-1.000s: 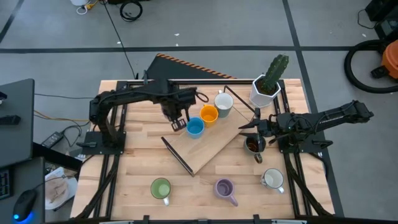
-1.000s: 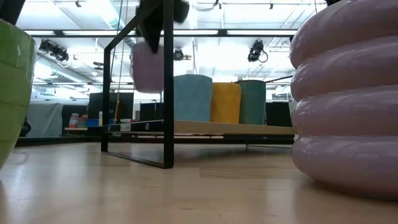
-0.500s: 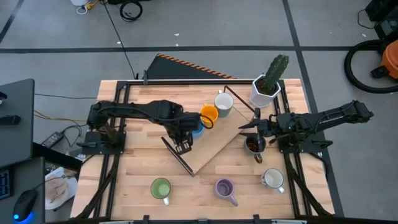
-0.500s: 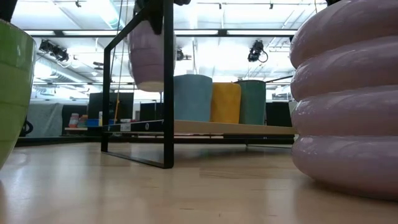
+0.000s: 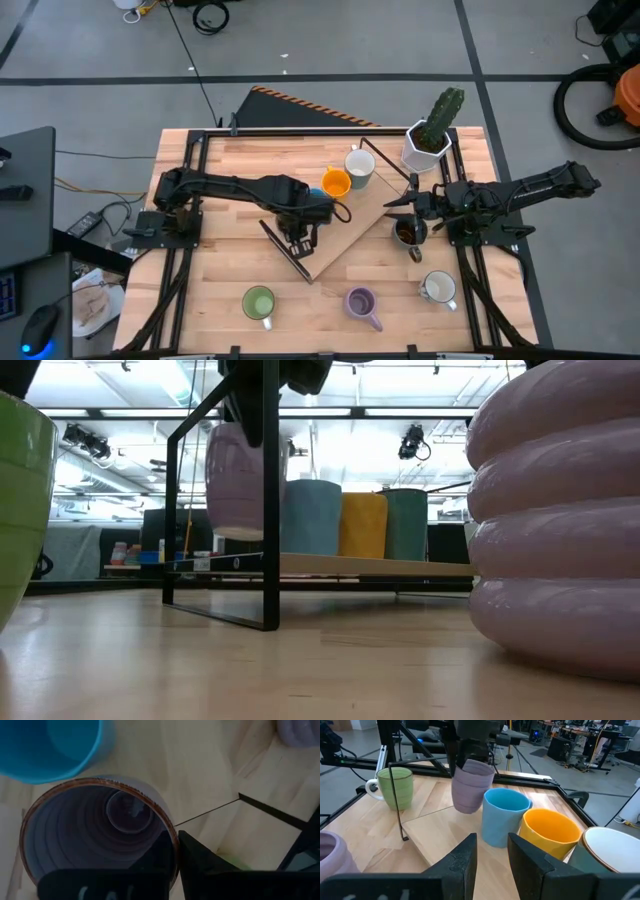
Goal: Place coffee mugs
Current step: Put the top violet mug on the shelf beside
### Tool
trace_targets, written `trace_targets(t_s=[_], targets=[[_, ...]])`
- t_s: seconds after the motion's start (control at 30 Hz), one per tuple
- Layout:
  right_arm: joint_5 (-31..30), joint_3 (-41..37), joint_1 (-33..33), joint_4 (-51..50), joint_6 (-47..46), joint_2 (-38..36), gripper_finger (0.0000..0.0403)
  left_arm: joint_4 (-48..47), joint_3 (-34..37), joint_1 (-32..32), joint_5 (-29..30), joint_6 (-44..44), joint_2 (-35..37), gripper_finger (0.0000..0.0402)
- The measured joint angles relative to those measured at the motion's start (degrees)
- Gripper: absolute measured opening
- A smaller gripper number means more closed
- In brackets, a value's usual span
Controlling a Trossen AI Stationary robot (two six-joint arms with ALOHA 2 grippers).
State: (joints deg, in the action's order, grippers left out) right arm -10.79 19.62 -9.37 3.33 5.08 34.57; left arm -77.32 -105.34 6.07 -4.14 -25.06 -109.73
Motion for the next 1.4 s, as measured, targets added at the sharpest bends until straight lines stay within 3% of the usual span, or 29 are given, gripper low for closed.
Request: trace_targets(t_s=[0.37,0.6,1.07,1.4], targets=[[0.00,0.00,0.00,0.02,0.02,0.00,0.0114,-2.35,0.00,1.18,1.22,-1.21,-0.35,0.0023],[0.00,-0.01,0.00,0.04,0.02,-0.01,0.0114,-0.24,4.43,1.57,0.74,-1.29,-0.39,0.0025],[0.22,0.00,0.00,0.42,0.02,0.00,0.0114,2.74,6.73,1.46,2.21,-0.20,-0.11,0.0028],[0.35,0.00,0.00,0.39,0.00,0.00,0.0114,3.30,6.88,1.44,5.30,-1.31,-0.22,0.0105]])
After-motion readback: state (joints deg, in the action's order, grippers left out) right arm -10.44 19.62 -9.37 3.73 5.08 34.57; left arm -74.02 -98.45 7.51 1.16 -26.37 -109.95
